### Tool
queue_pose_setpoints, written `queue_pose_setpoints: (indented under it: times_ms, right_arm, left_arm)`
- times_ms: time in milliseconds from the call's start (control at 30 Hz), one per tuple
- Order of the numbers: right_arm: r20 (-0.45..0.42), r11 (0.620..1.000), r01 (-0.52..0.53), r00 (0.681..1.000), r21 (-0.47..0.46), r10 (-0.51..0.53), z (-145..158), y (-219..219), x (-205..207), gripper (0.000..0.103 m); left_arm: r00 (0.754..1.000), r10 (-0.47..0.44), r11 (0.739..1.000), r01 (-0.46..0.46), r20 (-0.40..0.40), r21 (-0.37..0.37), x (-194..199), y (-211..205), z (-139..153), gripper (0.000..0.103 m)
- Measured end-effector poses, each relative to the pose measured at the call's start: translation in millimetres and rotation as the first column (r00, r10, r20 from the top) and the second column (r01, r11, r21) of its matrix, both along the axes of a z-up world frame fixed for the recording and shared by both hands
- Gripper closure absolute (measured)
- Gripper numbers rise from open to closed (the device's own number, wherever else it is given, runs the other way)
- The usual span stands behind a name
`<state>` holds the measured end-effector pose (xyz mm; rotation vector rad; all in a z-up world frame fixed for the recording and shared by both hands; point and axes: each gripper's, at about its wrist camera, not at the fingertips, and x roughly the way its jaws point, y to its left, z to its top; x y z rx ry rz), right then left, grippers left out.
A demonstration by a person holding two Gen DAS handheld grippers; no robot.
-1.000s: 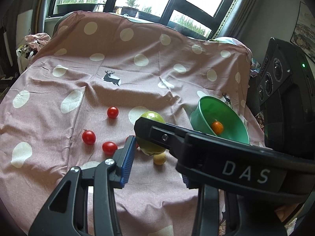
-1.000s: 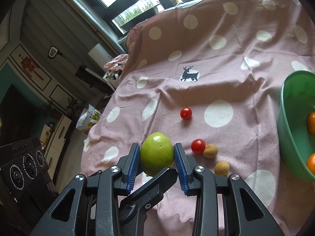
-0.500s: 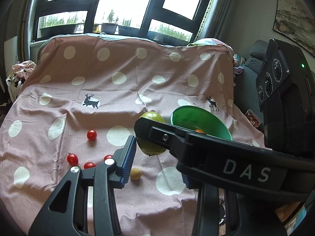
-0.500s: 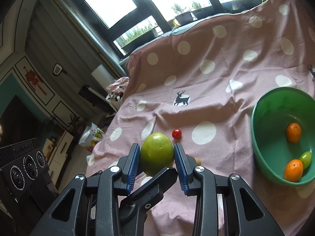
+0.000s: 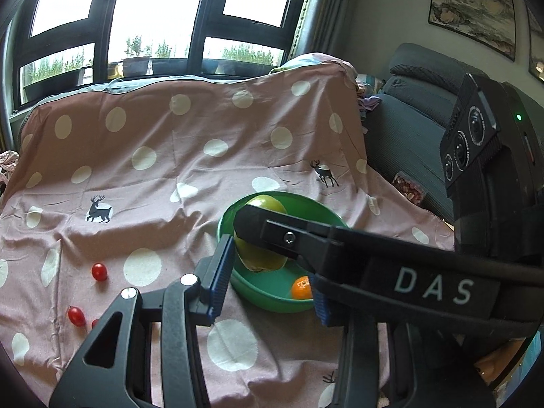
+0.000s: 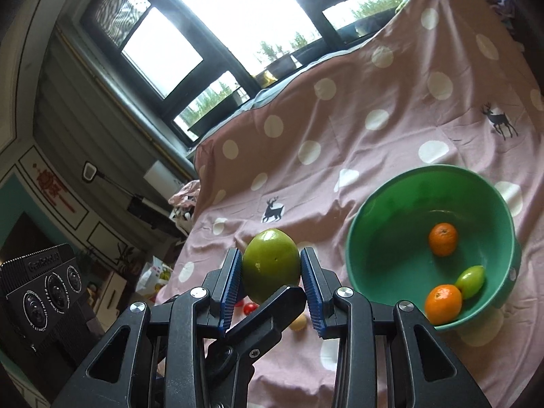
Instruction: Organize fruits
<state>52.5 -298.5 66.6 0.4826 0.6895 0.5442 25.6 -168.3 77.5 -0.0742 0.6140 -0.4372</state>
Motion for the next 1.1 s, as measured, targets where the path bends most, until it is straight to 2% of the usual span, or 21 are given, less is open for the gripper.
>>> queue_pose_setpoints:
  times_ms: [533,1100]
  right_arm:
    - [-0.051,0.990,0.141,0.989,0.010,-0.141,-17.0,-68.5,6.2,0.065]
    - [-0.154,0.976,0.215,0.964,-0.021,-0.215,-43.5,-93.5,21.0,0.065]
  left_arm:
    - [0.989,-0.140,0.990,0.140,-0.049,-0.003,23.7,-63.0,-17.5,0.063]
    - [0.967,-0.209,0.978,0.204,-0.145,-0.049,47.3,-86.2,-48.2,0.063]
